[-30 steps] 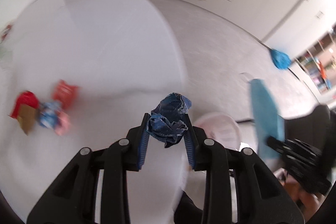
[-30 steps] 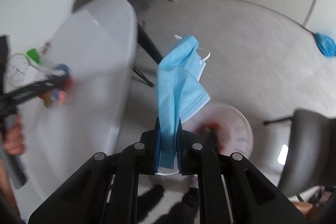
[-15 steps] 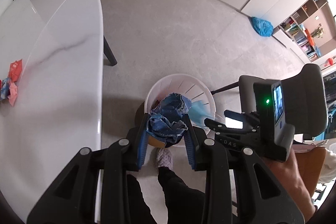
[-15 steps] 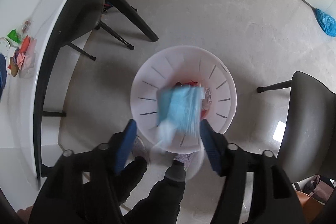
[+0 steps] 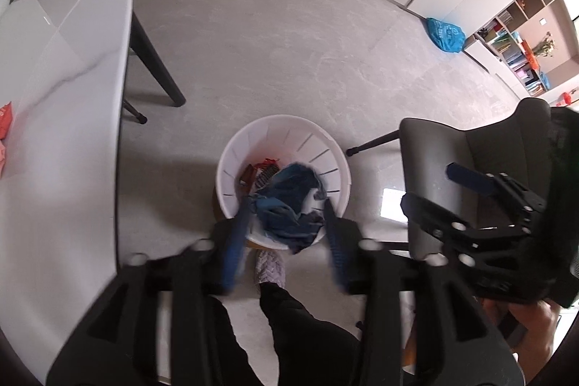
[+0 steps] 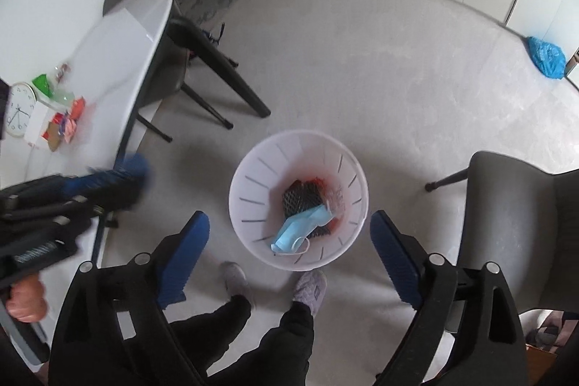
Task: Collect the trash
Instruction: 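Return to the table and grasp the blue bird-printed box with the right tool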
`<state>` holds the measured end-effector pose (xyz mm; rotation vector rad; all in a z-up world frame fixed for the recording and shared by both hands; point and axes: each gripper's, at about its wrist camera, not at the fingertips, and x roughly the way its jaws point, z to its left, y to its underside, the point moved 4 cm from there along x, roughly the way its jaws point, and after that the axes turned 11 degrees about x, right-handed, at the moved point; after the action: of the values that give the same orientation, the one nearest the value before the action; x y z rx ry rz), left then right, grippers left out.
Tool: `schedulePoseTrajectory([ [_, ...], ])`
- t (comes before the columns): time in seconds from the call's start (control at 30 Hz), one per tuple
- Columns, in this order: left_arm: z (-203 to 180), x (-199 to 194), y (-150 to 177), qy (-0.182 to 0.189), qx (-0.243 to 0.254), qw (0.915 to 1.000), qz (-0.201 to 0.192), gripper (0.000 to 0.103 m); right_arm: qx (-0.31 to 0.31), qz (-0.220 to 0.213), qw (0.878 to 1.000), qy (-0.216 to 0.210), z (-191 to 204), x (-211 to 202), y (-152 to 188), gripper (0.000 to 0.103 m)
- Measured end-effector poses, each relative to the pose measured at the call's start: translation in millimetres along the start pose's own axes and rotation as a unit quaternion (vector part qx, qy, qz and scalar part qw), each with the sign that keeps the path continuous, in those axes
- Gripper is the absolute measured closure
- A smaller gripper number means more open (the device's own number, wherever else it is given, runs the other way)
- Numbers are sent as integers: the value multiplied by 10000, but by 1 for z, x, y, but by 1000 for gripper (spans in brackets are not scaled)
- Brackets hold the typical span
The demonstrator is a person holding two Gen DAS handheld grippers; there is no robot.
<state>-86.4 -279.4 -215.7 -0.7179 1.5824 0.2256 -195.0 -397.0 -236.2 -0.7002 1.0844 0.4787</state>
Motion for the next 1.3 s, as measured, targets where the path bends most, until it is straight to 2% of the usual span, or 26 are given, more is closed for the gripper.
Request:
schedulePoseTrajectory([
  [0.03,-1,-2,-1,-60,-23,10000,-14,29,-25,-48,10000,6,1,-7,-2,11],
  [0.13,-4,-10,-1,-223,-33,9996,-192,20,-46,-153,9999,-4,4,-19,-6,11],
  [0.23,-3,-13,-3,-188,-126,9996,-176,14,-18,-228,9997,-25,2,-25,-8,10],
  [0.57,1,-22,2,-239,-159,9991,-327,13,-74,-279,9996,31,12,-33,-9,10],
  [0.87,29,-39,11,-356,-393,9975,-457,13,-309,-377,9988,14,41,-42,-16,10],
  [1.1,87,-72,34,-768,-823,9912,-698,13,-696,-444,9964,-213,99,-38,-25,6],
  [1.3,153,-97,67,-1175,-1357,9803,-821,13,-1242,-244,9902,-584,175,-13,-28,6],
])
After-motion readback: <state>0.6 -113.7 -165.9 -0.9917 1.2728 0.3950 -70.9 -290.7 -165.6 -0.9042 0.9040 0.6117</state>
